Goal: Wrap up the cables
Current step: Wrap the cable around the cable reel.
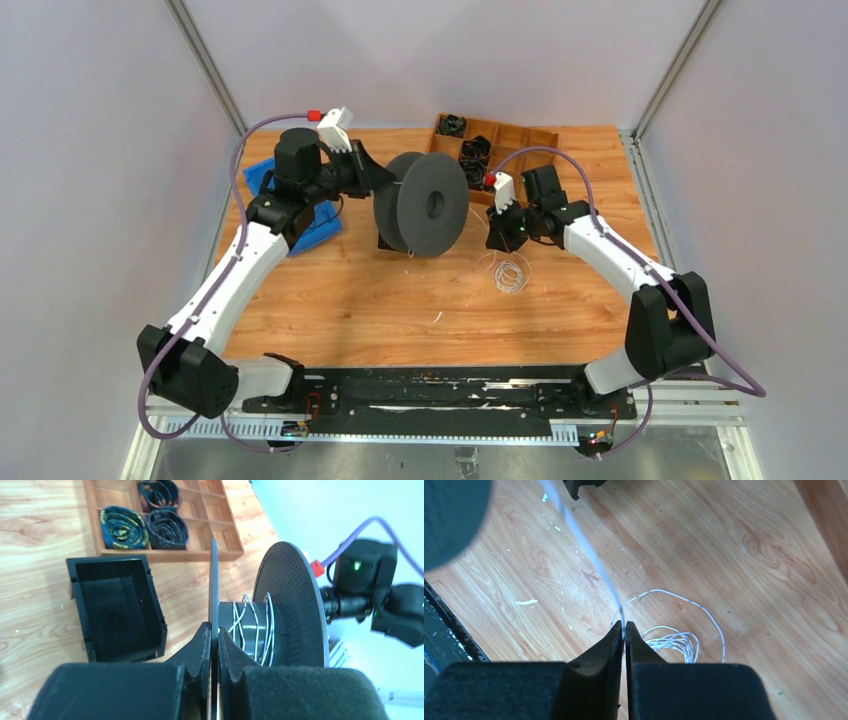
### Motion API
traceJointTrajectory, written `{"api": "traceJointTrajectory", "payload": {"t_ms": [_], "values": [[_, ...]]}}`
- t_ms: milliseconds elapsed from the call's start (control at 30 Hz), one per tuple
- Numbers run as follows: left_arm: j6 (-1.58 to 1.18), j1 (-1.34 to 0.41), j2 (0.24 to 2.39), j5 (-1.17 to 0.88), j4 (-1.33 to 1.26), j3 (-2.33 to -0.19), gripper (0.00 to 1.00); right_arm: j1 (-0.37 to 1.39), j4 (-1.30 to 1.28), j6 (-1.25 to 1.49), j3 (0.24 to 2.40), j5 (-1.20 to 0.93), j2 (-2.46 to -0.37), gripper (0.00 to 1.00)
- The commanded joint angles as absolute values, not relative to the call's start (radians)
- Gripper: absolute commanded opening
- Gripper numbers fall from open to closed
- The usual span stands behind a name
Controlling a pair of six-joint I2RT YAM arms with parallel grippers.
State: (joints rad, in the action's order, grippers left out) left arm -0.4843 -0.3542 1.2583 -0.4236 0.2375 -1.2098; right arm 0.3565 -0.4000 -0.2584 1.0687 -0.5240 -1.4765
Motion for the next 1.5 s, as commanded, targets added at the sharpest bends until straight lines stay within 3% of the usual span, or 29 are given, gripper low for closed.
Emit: {"api": "traceJointTrajectory", "payload": {"t_ms": [0, 567, 1100, 1467], "values": [[-0.617, -0.309, 1.264, -0.388, 0.164, -1.284, 0.0, 0.337, -0.355, -0.162, 1.042, -0.558, -1.499, 0.06], [-0.81, -0.216, 1.268, -0.369, 0.18, -1.285, 0.0, 0.426, -0.062, 0.017, 0.968, -0.671, -1.531, 0.05], [-0.887, -0.166, 1.275, -0.241, 0.215, -1.236, 0.0, 0.701, -0.094, 0.029, 1.075, -0.615, -1.524, 0.04], [-0.916, -0.147, 1.257, -0.201, 0.225, -1.212, 0.0, 0.795, -0.166, -0.008, 1.19, -0.591, -1.574, 0.04]]}}
